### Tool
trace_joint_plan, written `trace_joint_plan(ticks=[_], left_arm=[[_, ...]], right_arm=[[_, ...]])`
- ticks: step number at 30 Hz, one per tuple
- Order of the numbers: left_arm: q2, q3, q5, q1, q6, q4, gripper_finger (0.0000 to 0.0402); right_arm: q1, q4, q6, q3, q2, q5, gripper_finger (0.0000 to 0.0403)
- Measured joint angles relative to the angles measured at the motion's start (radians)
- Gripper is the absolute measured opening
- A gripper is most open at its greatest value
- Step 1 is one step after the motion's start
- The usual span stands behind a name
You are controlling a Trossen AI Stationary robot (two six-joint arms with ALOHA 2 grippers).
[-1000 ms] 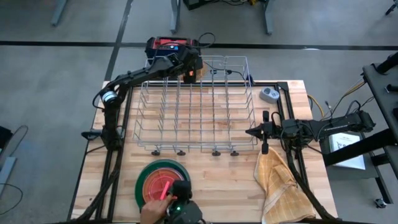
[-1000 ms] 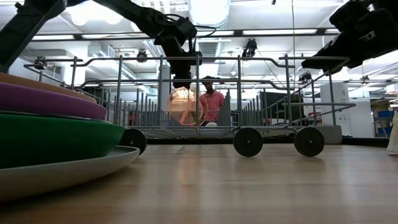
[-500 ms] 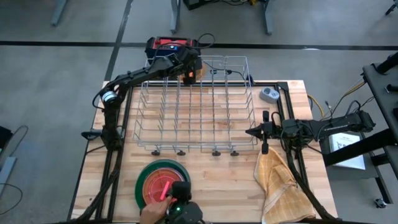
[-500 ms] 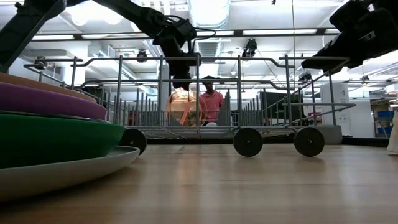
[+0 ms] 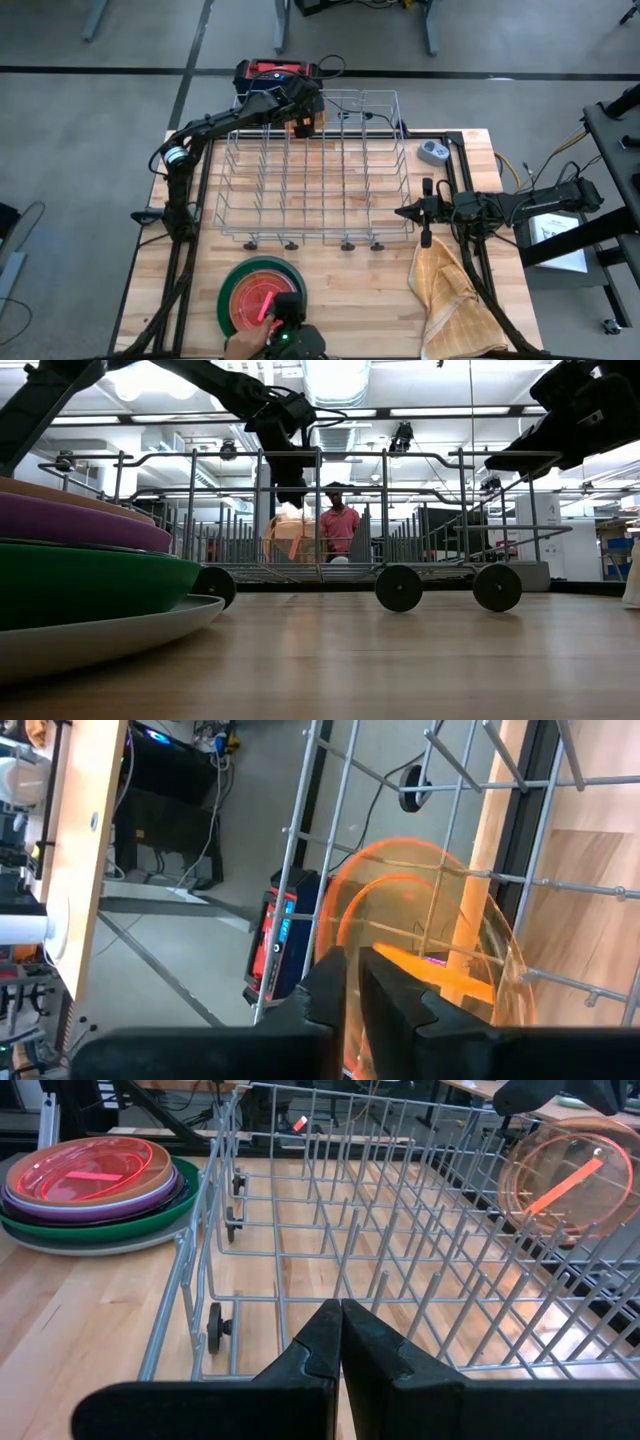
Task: Sort dishes
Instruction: Put the transparent orange plate into the dish rack, then put the transparent pink plate into the dish rack
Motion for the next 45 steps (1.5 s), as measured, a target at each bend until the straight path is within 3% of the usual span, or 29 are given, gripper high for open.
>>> trace_joint_plan(ticks=[10, 20, 22, 27, 31, 36, 45], left_arm=[[0.001, 0.006, -0.001, -0.001, -0.013, -0.008, 0.0074], [0.002, 0.198, 0.008, -0.017, -0.042, -0.197, 0.0089], [0.002, 0.266, 0.090, -0.022, -0.092, -0.311, 0.0089], [0.001, 0.441, 0.430, -0.075, -0.263, -0.623, 0.0089], [0.000, 0.537, 0.461, -0.186, -0.319, -0.848, 0.0089], [-0.007, 0.585, 0.460, -0.385, -0.369, -0.929, 0.0089], [-0.065, 0.571, 0.257, -0.705, -0.657, -0.985, 0.0088]], right_arm=[[0.000, 0.000, 0.000, 0.000, 0.000, 0.000, 0.0002], [0.000, 0.000, 0.001, 0.000, 0.000, 0.000, 0.0002], [0.000, 0.000, 0.001, 0.000, 0.000, 0.000, 0.0002], [0.000, 0.000, 0.001, 0.000, 0.000, 0.000, 0.0002], [0.000, 0.000, 0.001, 0.000, 0.000, 0.000, 0.0002], [0.000, 0.000, 0.001, 0.000, 0.000, 0.000, 0.0002], [0.000, -0.001, 0.001, 0.000, 0.000, 0.000, 0.0002]])
